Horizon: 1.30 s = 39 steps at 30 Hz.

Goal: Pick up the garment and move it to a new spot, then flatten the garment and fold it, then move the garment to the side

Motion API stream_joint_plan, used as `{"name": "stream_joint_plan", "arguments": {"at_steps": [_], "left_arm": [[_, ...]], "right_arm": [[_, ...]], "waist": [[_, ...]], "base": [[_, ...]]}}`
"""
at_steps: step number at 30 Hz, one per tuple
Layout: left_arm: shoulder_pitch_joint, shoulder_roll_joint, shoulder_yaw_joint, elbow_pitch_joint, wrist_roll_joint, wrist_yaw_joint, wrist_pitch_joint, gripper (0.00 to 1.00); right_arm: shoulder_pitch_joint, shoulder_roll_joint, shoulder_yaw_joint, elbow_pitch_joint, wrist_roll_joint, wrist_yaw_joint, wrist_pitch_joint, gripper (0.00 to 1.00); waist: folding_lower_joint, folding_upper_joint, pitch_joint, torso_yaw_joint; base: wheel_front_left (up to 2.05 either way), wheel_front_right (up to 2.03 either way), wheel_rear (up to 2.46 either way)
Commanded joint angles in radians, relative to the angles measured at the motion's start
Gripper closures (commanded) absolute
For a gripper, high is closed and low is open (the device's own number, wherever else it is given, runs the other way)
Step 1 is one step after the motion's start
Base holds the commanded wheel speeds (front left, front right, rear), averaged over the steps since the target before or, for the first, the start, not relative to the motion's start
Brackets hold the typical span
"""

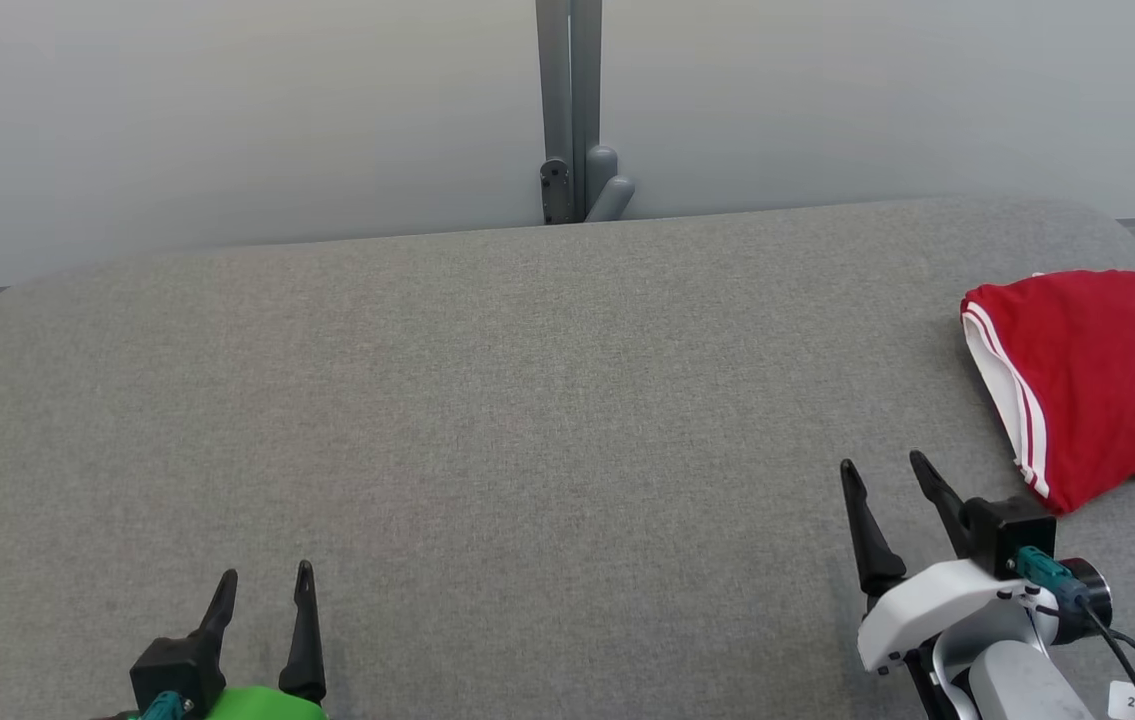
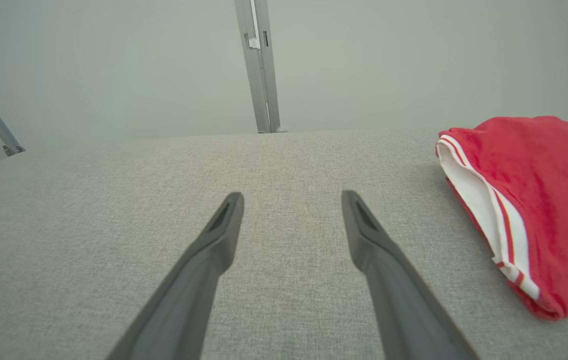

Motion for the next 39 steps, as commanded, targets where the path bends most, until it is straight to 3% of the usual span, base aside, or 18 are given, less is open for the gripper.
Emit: {"name": "stream_joint_plan", "arguments": {"at_steps": [1, 39], "left_arm": [[0.015, 0.004, 0.002, -0.007, -0.004, 0.004, 0.0, 0.0], [0.028, 0.004, -0.011, -0.018, -0.023, 0.012, 0.0, 0.0]], "right_arm": [[0.017, -0.001, -0.003, -0.011, -0.009, -0.001, -0.004, 0.0], [0.059, 0.001, 0.025, -0.036, -0.03, -0.001, -0.004, 0.0]], "waist": [[0.0, 0.0, 0.0, 0.0], [0.0, 0.0, 0.004, -0.023]], "base": [[0.0, 0.0, 0.0], [0.0, 0.0, 0.0]]}}
